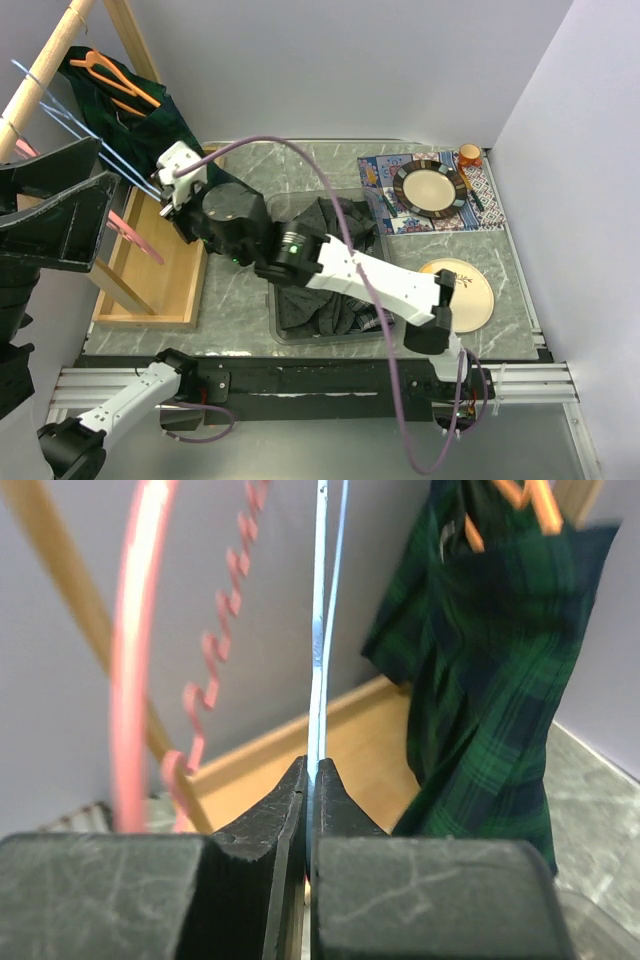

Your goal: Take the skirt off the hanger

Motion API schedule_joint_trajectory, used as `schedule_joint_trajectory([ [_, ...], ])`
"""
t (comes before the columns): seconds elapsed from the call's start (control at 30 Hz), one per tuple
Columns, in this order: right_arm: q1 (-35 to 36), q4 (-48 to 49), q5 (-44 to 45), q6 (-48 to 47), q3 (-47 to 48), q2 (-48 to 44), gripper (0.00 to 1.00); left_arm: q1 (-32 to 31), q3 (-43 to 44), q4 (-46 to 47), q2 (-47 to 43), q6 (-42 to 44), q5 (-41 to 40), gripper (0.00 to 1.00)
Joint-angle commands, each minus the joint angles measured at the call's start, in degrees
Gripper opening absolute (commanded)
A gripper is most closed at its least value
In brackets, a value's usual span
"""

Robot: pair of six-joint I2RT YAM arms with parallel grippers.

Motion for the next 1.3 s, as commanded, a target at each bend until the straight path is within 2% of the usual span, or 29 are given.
schedule_joint_trajectory([
  [0.0, -0.1, 4.4, 3.7, -1.9, 2.1, 1.6, 0.0, 0.0, 1.0, 0.9, 0.6, -0.5, 1.1, 0.97],
  [0.3, -0.4, 5.0, 1.6, -2.2, 2.6, 4.5, 0.0, 0.0, 4.5, -3.0, 1.8, 3.7, -1.3, 0.97],
  [0.5, -1.1, 6.8, -0.9, -2.6, 4.4, 5.7, 0.0, 0.0, 2.6, -1.8, 1.1, 3.0, -1.5, 0.97],
  [0.67, -1.4, 7.3, -0.7, -3.0, 5.0, 7.1, 0.0, 0.0, 6.3, -6.7, 2.8, 4.0, -6.5, 0.97],
  [0.83, -1.8, 9.8, 0.3, -2.0, -1.2, 3.9, 0.0, 0.0, 4.5, -7.8, 3.2, 7.6, -9.4, 0.97],
  [0.9, -1.8, 10.0, 0.9, -1.4, -3.1, 2.3, 0.09, 0.0, 5.0, -9.5, 4.4, 9.0, -10.4, 0.97],
  [0.93, -1.7, 9.8, 1.4, -0.8, -3.6, 1.6, 0.24, 0.0, 5.5, -10.3, 6.3, 9.6, -10.5, 0.97],
  [1.03, -1.7, 9.4, 1.9, 0.9, -7.4, -3.5, 0.42, 0.0, 7.4, -13.5, 9.7, 12.3, -13.7, 0.97],
  [1.1, -1.7, 7.5, -0.9, 3.1, -10.9, -8.7, 0.51, 0.0, 7.8, -15.3, 11.2, 14.1, -17.5, 0.97],
  [1.13, -1.7, 5.9, -3.8, 4.0, -11.1, -10.2, 0.62, 0.0, 8.1, -16.2, 12.5, 14.4, -19.2, 0.97],
  [1.17, -1.5, 4.3, -4.3, 5.1, -11.7, -11.6, 0.69, 0.0, 9.6, -17.1, 13.5, 15.3, -20.6, 0.97],
  [1.23, -0.5, 2.0, -4.3, 6.6, -14.0, -16.7, 0.79, 0.0, 11.9, -20.8, 17.1, 17.6, -24.5, 0.97],
  [1.27, -0.1, 2.1, -4.6, 6.9, -17.9, -18.7, 0.8, 0.0, 14.6, -22.4, 18.7, 18.3, -25.6, 0.97],
])
